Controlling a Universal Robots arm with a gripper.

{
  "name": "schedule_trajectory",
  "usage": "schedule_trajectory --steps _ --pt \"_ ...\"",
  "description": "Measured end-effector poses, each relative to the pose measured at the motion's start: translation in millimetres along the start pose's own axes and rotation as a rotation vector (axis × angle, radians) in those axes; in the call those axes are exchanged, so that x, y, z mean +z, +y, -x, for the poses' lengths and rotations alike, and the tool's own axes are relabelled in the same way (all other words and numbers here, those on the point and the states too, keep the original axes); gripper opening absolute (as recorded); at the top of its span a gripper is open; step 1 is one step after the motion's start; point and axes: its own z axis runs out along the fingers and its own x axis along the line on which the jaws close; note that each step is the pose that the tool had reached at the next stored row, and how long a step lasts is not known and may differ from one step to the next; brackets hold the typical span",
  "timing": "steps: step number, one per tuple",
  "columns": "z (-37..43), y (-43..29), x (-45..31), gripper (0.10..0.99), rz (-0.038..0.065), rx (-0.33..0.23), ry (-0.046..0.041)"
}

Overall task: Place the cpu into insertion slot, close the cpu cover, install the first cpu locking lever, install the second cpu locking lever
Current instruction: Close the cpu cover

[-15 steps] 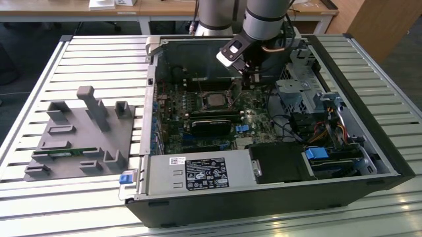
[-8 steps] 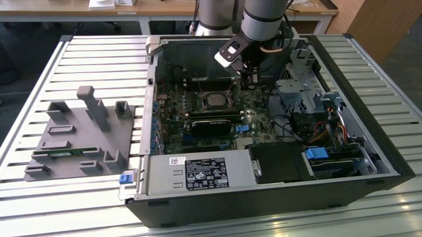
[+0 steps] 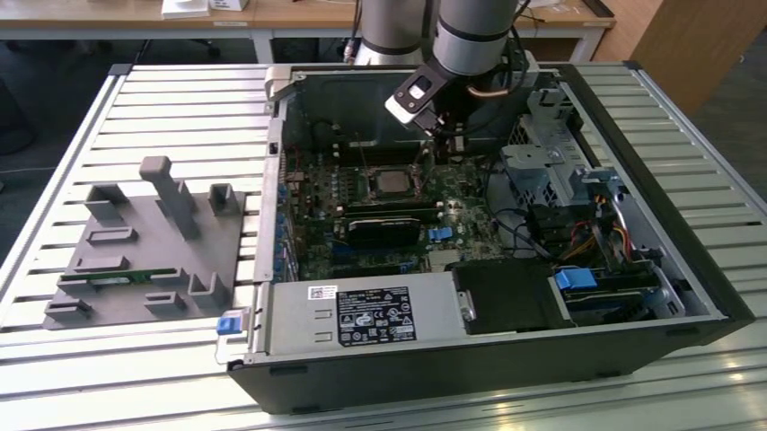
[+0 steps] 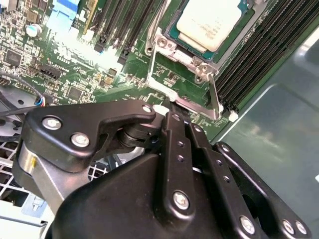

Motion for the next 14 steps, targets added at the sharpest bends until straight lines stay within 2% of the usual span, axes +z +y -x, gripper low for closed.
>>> schedule_trajectory --steps 14 --pt "0.2 -10.6 2.3 0.106 0.0 0.0 0.0"
